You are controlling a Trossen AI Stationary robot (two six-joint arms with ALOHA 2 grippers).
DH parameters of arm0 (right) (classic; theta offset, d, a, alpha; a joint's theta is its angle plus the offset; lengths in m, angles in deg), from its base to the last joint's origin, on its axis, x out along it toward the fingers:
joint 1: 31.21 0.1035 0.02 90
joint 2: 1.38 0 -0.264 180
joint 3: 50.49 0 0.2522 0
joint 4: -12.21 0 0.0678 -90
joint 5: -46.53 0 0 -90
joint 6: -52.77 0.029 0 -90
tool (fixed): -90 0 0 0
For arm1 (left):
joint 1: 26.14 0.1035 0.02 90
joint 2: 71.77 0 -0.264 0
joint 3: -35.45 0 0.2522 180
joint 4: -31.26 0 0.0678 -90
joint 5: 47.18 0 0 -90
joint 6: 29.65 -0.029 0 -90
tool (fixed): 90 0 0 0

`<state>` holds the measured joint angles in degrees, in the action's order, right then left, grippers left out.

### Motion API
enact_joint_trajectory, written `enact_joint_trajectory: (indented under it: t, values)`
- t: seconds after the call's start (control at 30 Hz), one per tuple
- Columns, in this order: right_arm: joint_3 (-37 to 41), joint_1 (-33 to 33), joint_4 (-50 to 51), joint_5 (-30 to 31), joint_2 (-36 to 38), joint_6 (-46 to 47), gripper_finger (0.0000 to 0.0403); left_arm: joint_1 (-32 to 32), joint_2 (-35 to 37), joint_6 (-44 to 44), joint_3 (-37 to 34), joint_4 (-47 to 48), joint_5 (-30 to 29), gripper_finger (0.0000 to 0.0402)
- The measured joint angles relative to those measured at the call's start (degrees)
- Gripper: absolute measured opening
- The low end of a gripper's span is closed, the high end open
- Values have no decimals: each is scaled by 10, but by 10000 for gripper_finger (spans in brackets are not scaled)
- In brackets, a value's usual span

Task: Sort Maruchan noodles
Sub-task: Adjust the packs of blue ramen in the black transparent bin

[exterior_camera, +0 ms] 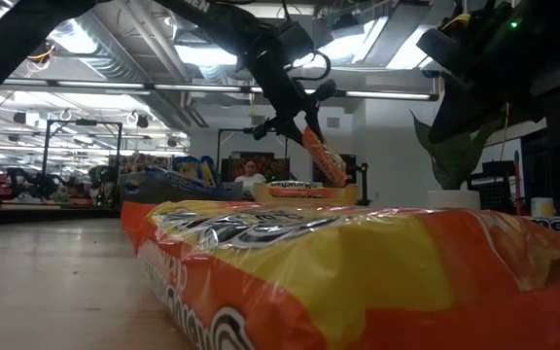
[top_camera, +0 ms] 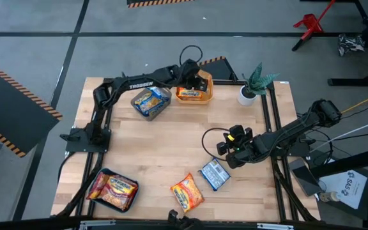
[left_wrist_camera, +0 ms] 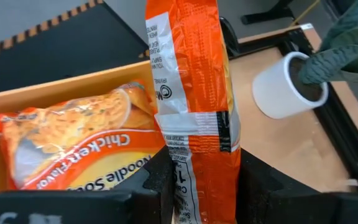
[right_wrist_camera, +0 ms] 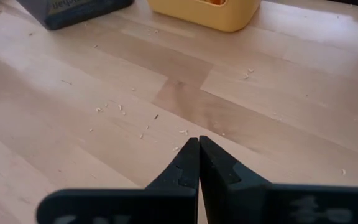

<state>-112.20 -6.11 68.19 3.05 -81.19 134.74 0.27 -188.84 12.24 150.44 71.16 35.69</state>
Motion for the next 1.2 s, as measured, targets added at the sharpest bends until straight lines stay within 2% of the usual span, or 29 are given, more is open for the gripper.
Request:
enact_joint_trajectory:
  t: [0.3,0.5,0.8,1.2]
  values:
    - [0,1,0,2,0,-1,0,4,-4,15,0,1,-15,109]
    - [0,0,0,4,0,-4,0,6,-30,26,1,5,20,109]
    - [0,0,-1,-1,0,-8,0,11,-35,14,0,-1,24,111]
    - [0,0,-2,0,0,-14,0,13,-35,-44,0,-25,79,166]
